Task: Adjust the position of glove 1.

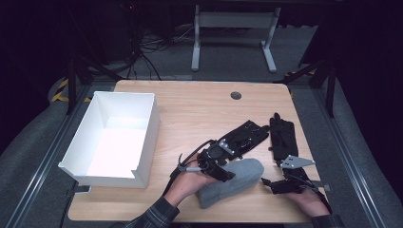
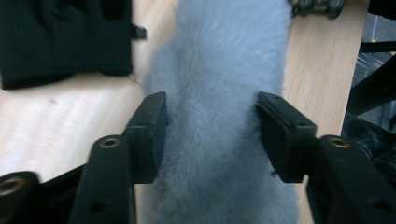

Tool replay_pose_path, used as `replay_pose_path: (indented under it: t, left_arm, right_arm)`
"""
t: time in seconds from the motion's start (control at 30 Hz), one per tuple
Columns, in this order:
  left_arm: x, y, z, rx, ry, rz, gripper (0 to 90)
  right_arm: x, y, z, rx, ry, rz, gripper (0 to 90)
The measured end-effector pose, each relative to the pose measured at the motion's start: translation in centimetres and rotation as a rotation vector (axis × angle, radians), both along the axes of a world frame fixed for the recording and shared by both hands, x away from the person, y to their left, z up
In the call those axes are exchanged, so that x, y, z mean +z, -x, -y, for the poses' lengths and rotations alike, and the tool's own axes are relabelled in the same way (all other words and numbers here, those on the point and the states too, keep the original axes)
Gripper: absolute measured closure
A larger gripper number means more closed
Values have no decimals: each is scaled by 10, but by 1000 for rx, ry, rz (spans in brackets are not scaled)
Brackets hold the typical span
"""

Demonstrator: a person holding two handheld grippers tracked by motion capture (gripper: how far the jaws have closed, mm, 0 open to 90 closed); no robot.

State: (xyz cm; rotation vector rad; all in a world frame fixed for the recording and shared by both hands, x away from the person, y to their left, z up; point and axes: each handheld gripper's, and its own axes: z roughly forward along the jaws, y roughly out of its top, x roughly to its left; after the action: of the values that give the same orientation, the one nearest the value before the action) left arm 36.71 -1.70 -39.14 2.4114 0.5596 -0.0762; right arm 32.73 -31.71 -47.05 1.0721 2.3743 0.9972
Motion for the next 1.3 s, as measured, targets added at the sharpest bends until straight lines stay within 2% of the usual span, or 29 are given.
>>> replay_pose_path:
  t: [0.07, 0.17, 0.3, 0.4, 0.5, 0.7, 0.83, 0.93, 0.97, 1.0, 1.03, 1.1, 1.13, 1.23, 1.3]
  left_arm:
    - [7, -4, -2, -3, 21, 26, 406]
    - [15, -14, -4, -8, 27, 47, 366]
    - [17, -25, -5, 5, 36, 47, 349]
    - [11, -38, -2, 9, 47, 28, 340]
    - [3, -41, 2, 0, 38, 5, 338]
    - [-6, -36, 11, -32, 19, -16, 340]
    - [-17, -28, 19, -45, -2, -33, 340]
    - [-21, -24, 23, -53, -19, -22, 332]
    - [-24, -20, 26, -50, -45, -23, 286]
    - [-24, -20, 26, -50, -45, -23, 265]
    - [-28, -17, 29, -45, -74, -7, 238]
    - [-31, -16, 30, -42, -87, -11, 215]
    - [-33, -15, 31, -38, -98, -15, 173]
    - [-38, -13, 34, -41, -124, -21, 163]
    - [-40, -13, 34, -37, -126, -22, 161]
  right_arm:
    - [0, 0, 0, -1, -1, 0, 83]
    - [0, 0, 0, 0, 0, 0, 83]
    - [0, 0, 0, 1, 0, -1, 83]
    - [0, 0, 0, 0, 0, 0, 83]
    - [0, 0, 0, 0, 0, 0, 83]
    - [0, 0, 0, 0, 0, 0, 83]
    - [0, 0, 0, 1, 0, -1, 83]
    - [0, 0, 0, 0, 0, 0, 83]
    - [0, 0, 0, 0, 0, 0, 83]
    - [0, 0, 0, 0, 0, 0, 83]
    - [0, 0, 0, 0, 0, 0, 83]
    - [0, 0, 0, 1, 0, -1, 83]
    - [0, 0, 0, 1, 0, -1, 83]
    - [0, 0, 0, 1, 0, -1, 83]
    - [0, 0, 0, 0, 0, -1, 83]
